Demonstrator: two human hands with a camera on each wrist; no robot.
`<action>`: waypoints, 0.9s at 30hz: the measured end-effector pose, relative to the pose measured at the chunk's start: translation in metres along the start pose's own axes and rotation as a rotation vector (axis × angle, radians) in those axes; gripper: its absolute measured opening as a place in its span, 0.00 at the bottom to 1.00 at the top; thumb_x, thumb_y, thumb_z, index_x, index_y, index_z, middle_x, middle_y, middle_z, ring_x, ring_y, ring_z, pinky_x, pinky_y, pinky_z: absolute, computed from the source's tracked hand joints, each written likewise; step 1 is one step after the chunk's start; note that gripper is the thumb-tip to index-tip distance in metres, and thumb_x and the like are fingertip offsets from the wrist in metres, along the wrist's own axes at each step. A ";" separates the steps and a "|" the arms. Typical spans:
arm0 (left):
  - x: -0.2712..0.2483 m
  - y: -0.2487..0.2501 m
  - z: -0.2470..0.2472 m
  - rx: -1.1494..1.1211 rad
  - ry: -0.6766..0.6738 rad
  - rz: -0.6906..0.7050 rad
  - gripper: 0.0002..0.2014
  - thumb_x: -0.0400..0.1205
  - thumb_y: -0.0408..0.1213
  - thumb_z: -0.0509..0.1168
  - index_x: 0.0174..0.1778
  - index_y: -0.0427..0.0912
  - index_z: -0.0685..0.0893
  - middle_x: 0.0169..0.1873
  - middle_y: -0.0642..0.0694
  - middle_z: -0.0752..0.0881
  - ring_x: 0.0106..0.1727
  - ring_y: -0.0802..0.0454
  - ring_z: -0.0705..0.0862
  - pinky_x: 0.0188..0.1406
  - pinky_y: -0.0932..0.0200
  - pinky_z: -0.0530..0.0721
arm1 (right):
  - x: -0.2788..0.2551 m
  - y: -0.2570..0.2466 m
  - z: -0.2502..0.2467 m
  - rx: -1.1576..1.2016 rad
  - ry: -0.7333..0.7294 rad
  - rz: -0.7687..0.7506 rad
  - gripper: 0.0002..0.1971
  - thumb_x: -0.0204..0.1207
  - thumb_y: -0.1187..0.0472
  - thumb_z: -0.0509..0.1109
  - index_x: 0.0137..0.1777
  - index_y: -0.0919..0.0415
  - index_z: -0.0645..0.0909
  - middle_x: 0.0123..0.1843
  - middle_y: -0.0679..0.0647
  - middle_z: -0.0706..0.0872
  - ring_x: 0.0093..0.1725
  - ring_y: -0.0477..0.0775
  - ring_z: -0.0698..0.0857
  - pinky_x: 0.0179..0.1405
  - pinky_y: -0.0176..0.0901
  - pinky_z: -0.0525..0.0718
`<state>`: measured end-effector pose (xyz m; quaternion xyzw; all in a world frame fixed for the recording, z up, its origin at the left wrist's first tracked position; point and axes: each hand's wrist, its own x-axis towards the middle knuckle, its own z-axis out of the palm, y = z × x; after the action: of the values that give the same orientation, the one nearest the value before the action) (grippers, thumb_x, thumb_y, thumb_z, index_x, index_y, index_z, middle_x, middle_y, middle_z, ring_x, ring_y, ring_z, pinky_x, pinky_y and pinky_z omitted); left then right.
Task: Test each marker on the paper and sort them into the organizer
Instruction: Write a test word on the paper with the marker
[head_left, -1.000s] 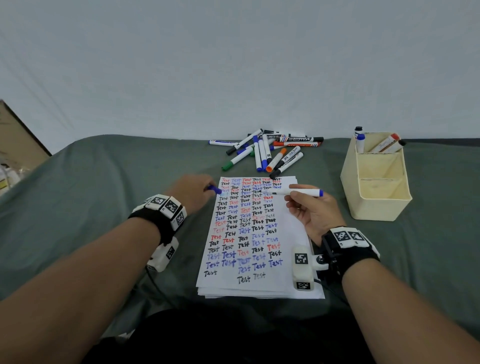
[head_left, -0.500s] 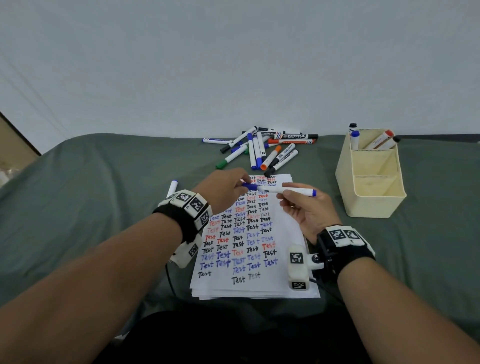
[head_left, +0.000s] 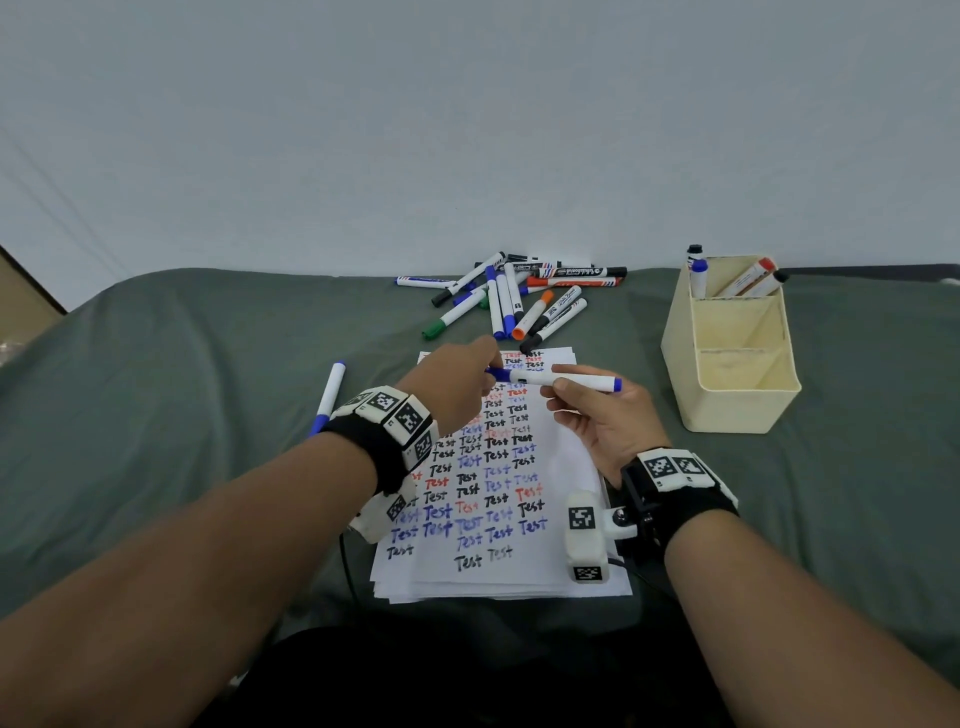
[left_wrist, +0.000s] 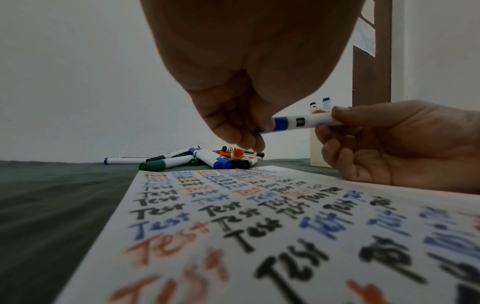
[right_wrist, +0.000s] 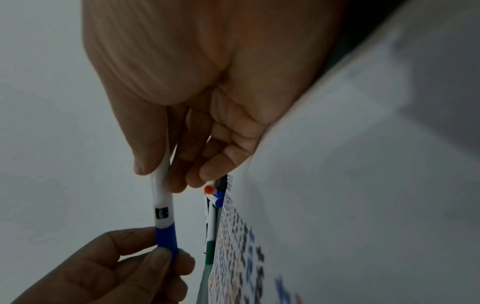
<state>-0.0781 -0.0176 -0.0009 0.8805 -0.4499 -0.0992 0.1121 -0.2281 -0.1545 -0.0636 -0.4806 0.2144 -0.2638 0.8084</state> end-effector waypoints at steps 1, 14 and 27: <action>0.000 0.000 0.000 0.014 -0.004 -0.003 0.08 0.88 0.33 0.60 0.61 0.47 0.76 0.46 0.46 0.85 0.44 0.48 0.83 0.45 0.47 0.85 | 0.000 0.000 0.000 -0.008 0.003 -0.004 0.09 0.76 0.72 0.76 0.56 0.67 0.89 0.47 0.69 0.93 0.41 0.57 0.91 0.40 0.40 0.88; -0.001 -0.003 0.000 0.044 -0.050 0.002 0.06 0.89 0.39 0.61 0.60 0.50 0.75 0.48 0.45 0.87 0.43 0.51 0.83 0.38 0.54 0.81 | 0.001 0.003 0.002 -0.078 -0.010 -0.011 0.08 0.75 0.72 0.78 0.51 0.62 0.91 0.48 0.68 0.93 0.47 0.61 0.92 0.46 0.43 0.89; 0.001 -0.028 0.038 0.148 -0.320 -0.327 0.55 0.70 0.84 0.54 0.87 0.64 0.37 0.88 0.47 0.33 0.86 0.32 0.32 0.81 0.27 0.38 | 0.001 0.000 0.000 0.006 0.075 0.000 0.07 0.78 0.74 0.75 0.53 0.68 0.88 0.41 0.60 0.90 0.38 0.53 0.88 0.41 0.39 0.89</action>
<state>-0.0665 -0.0070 -0.0449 0.9204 -0.3196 -0.2210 -0.0430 -0.2275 -0.1554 -0.0640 -0.4680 0.2436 -0.2822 0.8013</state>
